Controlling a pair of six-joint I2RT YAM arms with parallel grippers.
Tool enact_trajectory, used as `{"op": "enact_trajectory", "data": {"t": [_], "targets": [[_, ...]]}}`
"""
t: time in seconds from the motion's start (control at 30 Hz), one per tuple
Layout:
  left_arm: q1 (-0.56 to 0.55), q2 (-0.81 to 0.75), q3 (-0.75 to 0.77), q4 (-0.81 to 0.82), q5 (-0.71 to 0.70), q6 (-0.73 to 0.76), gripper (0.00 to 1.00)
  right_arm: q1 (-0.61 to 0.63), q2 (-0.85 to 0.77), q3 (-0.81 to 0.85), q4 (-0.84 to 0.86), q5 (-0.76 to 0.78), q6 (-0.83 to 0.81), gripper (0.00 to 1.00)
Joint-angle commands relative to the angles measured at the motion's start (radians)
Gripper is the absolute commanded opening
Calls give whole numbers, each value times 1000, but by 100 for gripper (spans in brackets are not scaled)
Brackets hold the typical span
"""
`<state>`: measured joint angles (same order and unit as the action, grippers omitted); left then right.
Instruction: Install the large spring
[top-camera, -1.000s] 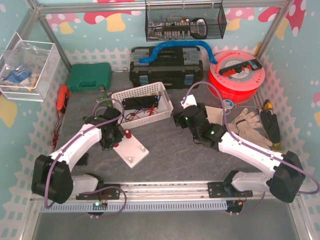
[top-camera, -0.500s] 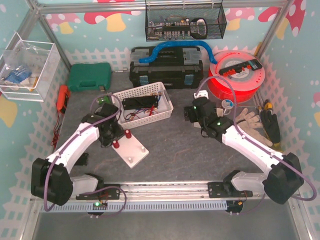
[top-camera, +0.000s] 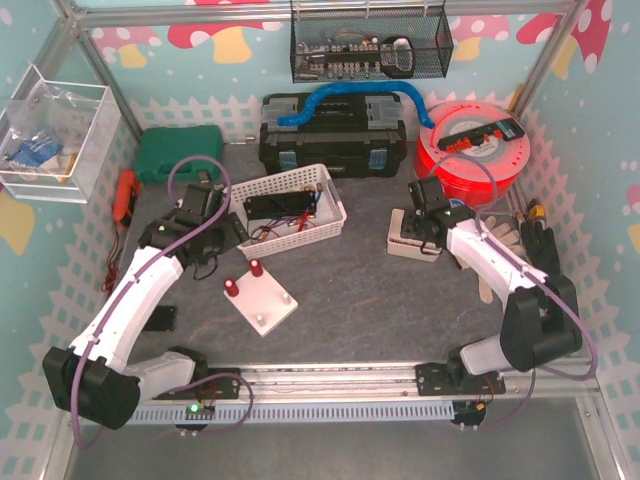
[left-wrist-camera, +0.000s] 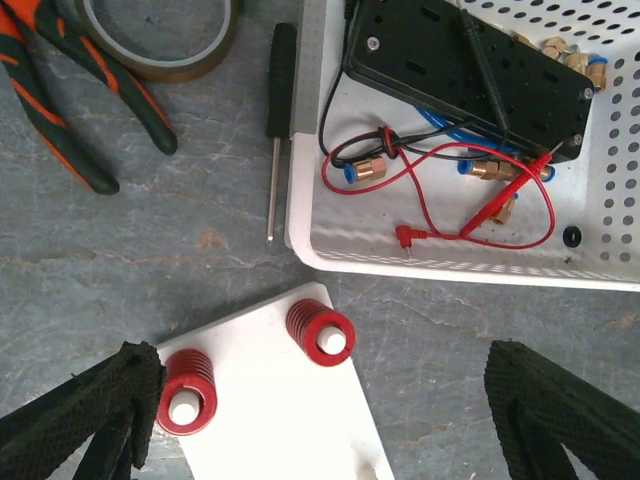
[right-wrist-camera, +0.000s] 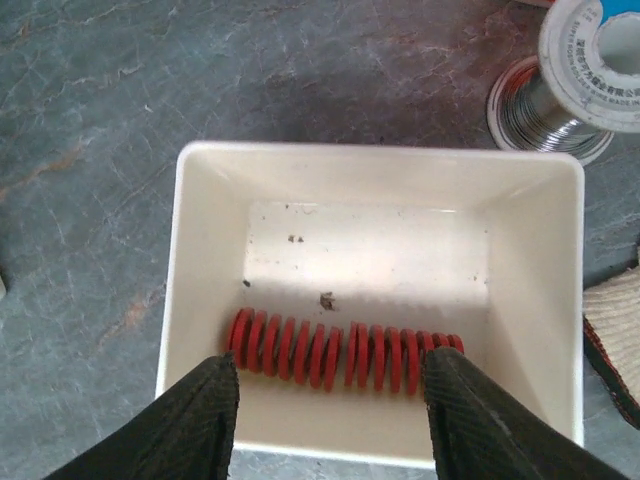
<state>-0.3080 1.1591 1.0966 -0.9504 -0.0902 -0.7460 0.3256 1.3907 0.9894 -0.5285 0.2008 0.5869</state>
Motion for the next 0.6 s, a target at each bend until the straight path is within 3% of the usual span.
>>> {"op": "enact_trajectory", "data": {"t": [0.0, 0.1, 0.27, 0.4, 0.57], "targets": [[6, -1, 11, 23, -13, 40, 89, -26, 94, 105, -93, -15, 93, 53], [6, 26, 19, 31, -10, 60, 90, -39, 169, 159, -102, -39, 48, 51], [6, 79, 61, 33, -1, 106, 91, -60, 219, 222, -99, -120, -249, 51], [5, 109, 84, 37, 8, 140, 91, -79, 202, 191, -102, -90, -446, 53], [5, 138, 70, 50, 43, 155, 91, -134, 176, 192, -130, -260, -670, 55]]}}
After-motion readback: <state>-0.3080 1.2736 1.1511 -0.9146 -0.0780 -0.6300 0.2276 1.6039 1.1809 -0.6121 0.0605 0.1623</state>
